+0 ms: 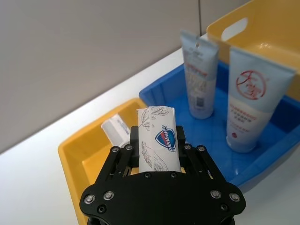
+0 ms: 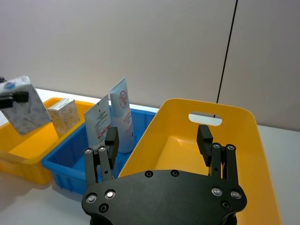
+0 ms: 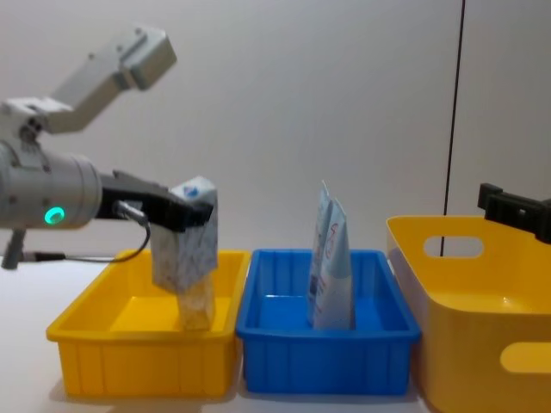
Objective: Bimanual collaborative sorting of washing and personal care products
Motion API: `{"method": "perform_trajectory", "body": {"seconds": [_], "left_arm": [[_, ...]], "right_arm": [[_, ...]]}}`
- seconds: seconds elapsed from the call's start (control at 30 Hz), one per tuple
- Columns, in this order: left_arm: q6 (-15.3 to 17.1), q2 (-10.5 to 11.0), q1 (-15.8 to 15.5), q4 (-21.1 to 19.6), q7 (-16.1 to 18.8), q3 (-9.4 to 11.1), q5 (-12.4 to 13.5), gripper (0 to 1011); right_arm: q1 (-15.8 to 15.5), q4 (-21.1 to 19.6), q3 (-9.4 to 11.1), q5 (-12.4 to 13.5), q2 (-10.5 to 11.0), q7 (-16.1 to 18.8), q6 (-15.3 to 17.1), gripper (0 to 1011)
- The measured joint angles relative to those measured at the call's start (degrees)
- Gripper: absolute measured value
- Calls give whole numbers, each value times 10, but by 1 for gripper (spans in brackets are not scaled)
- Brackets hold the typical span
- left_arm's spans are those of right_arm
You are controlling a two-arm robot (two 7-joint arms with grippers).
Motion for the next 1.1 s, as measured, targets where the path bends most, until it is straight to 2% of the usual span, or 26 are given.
{"method": "perform_trajectory", "body": {"seconds": [0.4,0.9,0.97,1.0,1.1], "left_arm": [[-56,55,5,-69,-92,-13,-30,369],[-103,99,3,-113,-193,-16,-78,369],[-112,107,2,-119,-219,-15,-91,369],[-112,107,2,-119,-219,-15,-91,369],[-120,116,-1,-125,-248,-11,-105,369]], "right_arm": [[0,0,0,0,0,0,0,1002],[0,0,0,0,0,0,0,1002],[0,0,0,0,0,0,0,1002],[0,0,0,0,0,0,0,1002],[0,0,0,0,0,0,0,1002]]}}
